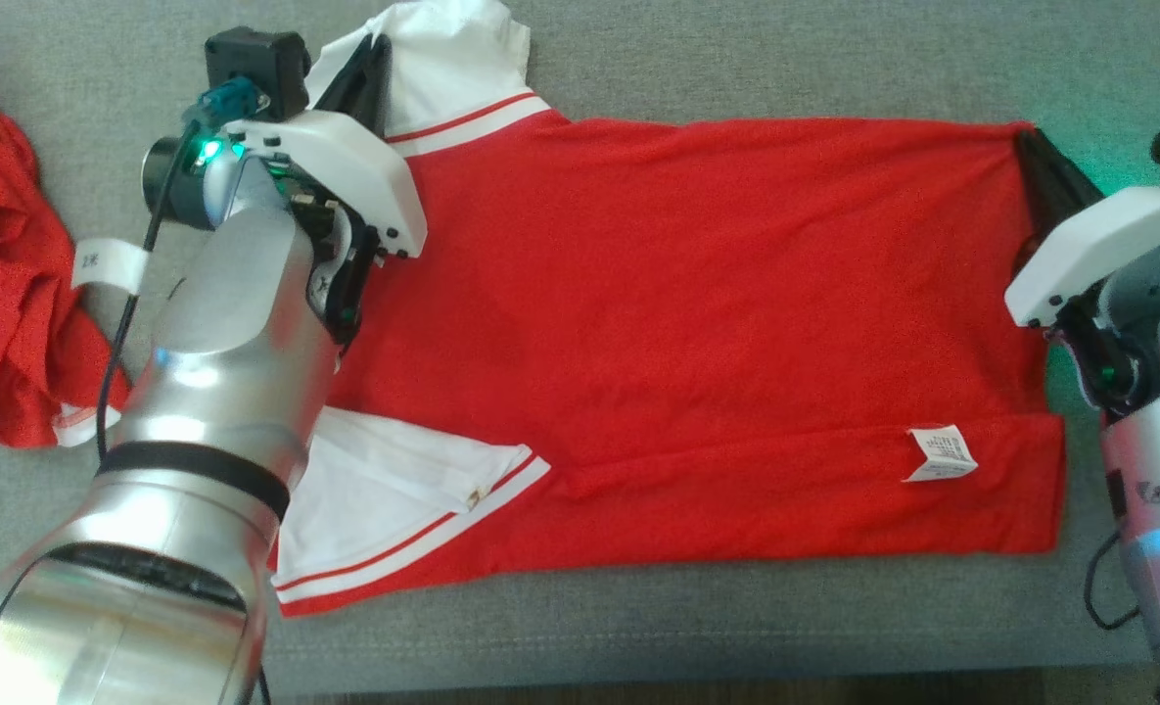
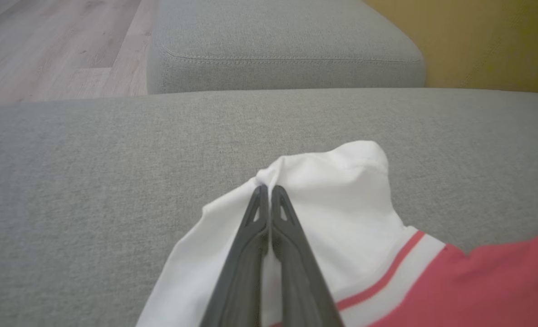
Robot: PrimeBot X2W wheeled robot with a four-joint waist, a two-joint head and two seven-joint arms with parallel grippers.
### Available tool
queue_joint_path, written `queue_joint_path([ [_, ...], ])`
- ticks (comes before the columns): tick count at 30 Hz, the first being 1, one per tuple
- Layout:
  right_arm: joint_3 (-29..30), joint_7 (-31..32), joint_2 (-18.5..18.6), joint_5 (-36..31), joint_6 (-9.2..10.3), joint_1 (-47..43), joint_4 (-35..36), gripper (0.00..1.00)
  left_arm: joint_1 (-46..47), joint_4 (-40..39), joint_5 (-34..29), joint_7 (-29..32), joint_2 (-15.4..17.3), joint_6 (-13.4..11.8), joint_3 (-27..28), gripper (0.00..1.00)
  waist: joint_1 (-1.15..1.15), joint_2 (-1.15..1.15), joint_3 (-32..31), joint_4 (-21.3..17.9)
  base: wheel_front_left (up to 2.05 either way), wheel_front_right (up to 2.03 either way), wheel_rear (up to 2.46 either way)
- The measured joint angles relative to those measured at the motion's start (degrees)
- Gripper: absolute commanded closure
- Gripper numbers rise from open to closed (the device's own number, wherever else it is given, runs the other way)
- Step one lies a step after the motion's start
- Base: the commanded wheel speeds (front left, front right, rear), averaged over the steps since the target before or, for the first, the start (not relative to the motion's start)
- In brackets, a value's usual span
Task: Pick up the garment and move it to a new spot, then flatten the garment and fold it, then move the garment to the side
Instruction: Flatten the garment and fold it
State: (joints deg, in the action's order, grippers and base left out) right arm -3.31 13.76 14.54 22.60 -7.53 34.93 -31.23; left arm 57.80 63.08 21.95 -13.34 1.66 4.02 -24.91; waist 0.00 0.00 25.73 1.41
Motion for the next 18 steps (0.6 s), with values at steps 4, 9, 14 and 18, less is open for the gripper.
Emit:
queue_joint_path([
  [4, -0.47, -3.75, 0.88, 0.53, 0.0, -0.11, 0.42, 1.0, -0.11, -1.83, -0.01, -0.47, 0.12, -0.09, 0.08, 1.0, 0.0, 0.0, -0.41, 0.16, 0.0, 0.0, 0.0],
  [9, -0.04, -6.79, 1.25, 1.33, 0.0, -0.42, 4.16, 1.0, -1.68, -8.95, -0.09, -0.91, 1.02, -1.13, 1.59, 1.0, 0.0, 0.0, -1.16, 0.3, 0.0, 0.0, 0.0],
  [14, 1.43, -7.26, 2.14, 1.54, 0.0, -2.43, 7.53, 1.0, -7.18, -20.57, -1.93, -0.94, 2.75, -3.02, 3.25, 1.0, 0.0, 0.0, -1.27, 0.66, 0.0, 0.0, 0.0],
  [18, 1.86, -7.43, 1.96, 1.52, -0.01, -5.96, 10.71, 1.0, -12.91, -28.89, -3.28, -0.96, 3.83, -3.86, 4.32, 1.0, 0.0, 0.0, -1.84, 0.81, 0.0, 0.0, 0.0],
])
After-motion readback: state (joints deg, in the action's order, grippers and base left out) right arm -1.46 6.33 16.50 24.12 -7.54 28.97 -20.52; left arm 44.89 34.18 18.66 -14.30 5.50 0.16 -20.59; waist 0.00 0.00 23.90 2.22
